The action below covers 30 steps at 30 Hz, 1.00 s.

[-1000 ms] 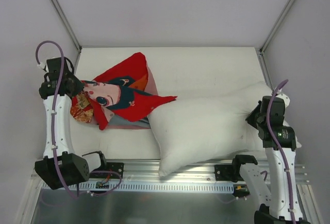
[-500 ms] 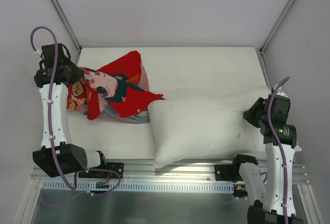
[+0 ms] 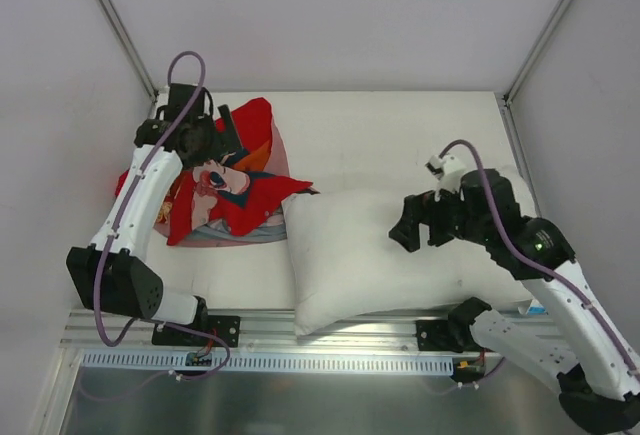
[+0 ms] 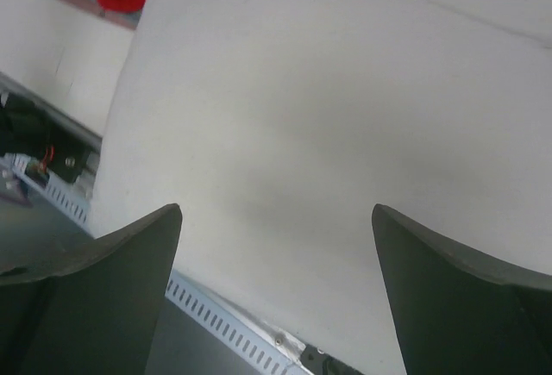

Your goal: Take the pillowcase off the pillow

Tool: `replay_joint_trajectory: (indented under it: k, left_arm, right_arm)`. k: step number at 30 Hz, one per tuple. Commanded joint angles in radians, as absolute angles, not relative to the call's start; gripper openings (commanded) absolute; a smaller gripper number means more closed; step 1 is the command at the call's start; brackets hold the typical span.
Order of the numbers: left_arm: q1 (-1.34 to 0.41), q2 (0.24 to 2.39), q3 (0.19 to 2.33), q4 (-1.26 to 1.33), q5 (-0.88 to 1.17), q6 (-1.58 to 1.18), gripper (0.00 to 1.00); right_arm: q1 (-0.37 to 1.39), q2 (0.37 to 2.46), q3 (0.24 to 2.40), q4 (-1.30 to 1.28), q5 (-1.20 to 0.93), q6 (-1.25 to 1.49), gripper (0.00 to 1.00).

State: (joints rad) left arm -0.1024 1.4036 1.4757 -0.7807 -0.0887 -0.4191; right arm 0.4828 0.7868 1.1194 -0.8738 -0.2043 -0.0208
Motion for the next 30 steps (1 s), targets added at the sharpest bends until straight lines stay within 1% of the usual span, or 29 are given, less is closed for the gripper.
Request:
replay_joint_trajectory:
  k: [1, 2, 3, 6, 7, 8, 9, 10, 12, 14, 15, 16, 17, 18, 19, 20, 21, 22, 23, 24, 26, 30]
  left_arm:
    - [-0.176, 1.44, 1.385, -0.792, -0.11, -0.422, 0.99]
    - [-0.207, 1.454, 1.365, -0.792, -0.112, -0.436, 0.99]
    - [-0.219, 1.469, 1.333, -0.79, -0.112, -0.463, 0.99]
    - [-0.261, 1.561, 1.295, -0.761, -0.129, -0.511, 0.98]
    - [-0.267, 1.613, 1.27, -0.749, -0.168, -0.523, 0.98]
    - [-0.268, 1.638, 1.261, -0.729, -0.184, -0.534, 0.98]
    - [-0.268, 1.669, 1.262, -0.727, -0.192, -0.549, 0.98]
    - [-0.267, 1.719, 1.267, -0.729, -0.172, -0.551, 0.98]
    - [-0.267, 1.756, 1.276, -0.724, -0.152, -0.566, 0.97]
    - [-0.267, 1.782, 1.272, -0.7, -0.193, -0.587, 0.92]
    - [-0.261, 1.798, 1.273, -0.698, -0.212, -0.594, 0.81]
    - [-0.255, 1.802, 1.276, -0.696, -0.216, -0.595, 0.72]
    - [-0.247, 1.807, 1.281, -0.696, -0.207, -0.597, 0.65]
    - [-0.239, 1.809, 1.284, -0.695, -0.201, -0.597, 0.57]
    - [-0.221, 1.804, 1.284, -0.693, -0.196, -0.598, 0.25]
    - [-0.213, 1.799, 1.282, -0.695, -0.196, -0.607, 0.1]
    - [-0.2, 1.781, 1.278, -0.695, -0.192, -0.609, 0.0]
    - [-0.164, 1.77, 1.276, -0.695, -0.186, -0.609, 0.0]
    - [-0.141, 1.754, 1.273, -0.695, -0.177, -0.614, 0.0]
    - [-0.12, 1.717, 1.267, -0.695, -0.152, -0.614, 0.0]
    - [-0.065, 1.651, 1.267, -0.695, -0.144, -0.595, 0.0]
    - [-0.014, 1.54, 1.269, -0.696, -0.137, -0.584, 0.0]
  right_arm:
    - [0.707, 0.837, 1.103, -0.903, -0.02, -0.019, 0.96]
    - [0.756, 0.863, 1.094, -0.908, 0.088, -0.008, 0.96]
    - [0.844, 0.927, 1.092, -0.911, 0.13, -0.003, 0.96]
    - [0.989, 1.043, 1.104, -0.907, 0.267, 0.038, 0.96]
    - [1.014, 1.124, 1.112, -0.905, 0.299, 0.046, 0.96]
    - [1.035, 1.165, 1.118, -0.907, 0.355, 0.064, 0.96]
    - [1.055, 1.207, 1.129, -0.905, 0.367, 0.07, 0.96]
    - [1.058, 1.283, 1.132, -0.905, 0.373, 0.078, 0.96]
    - [1.06, 1.345, 1.137, -0.907, 0.405, 0.109, 0.96]
    - [1.058, 1.393, 1.126, -0.876, 0.432, 0.106, 0.98]
    - [1.048, 1.4, 1.13, -0.85, 0.446, 0.089, 0.98]
    - [1.033, 1.408, 1.14, -0.842, 0.459, 0.08, 0.77]
    - [0.985, 1.419, 1.153, -0.841, 0.465, 0.069, 0.66]
    - [0.956, 1.422, 1.172, -0.838, 0.463, 0.045, 0.52]
    - [0.922, 1.422, 1.198, -0.824, 0.451, 0.032, 0.14]
    - [0.849, 1.413, 1.209, -0.812, 0.439, 0.022, 0.01]
    - [0.807, 1.41, 1.216, -0.784, 0.417, 0.014, 0.01]
    - [0.76, 1.408, 1.227, -0.779, 0.393, 0.015, 0.01]
    - [0.674, 1.41, 1.262, -0.778, 0.33, 0.015, 0.01]
    - [0.642, 1.422, 1.284, -0.781, 0.309, 0.012, 0.01]
    - [0.579, 1.446, 1.363, -0.785, 0.285, 0.011, 0.01]
    - [0.516, 1.509, 1.532, -0.79, 0.235, 0.032, 0.01]
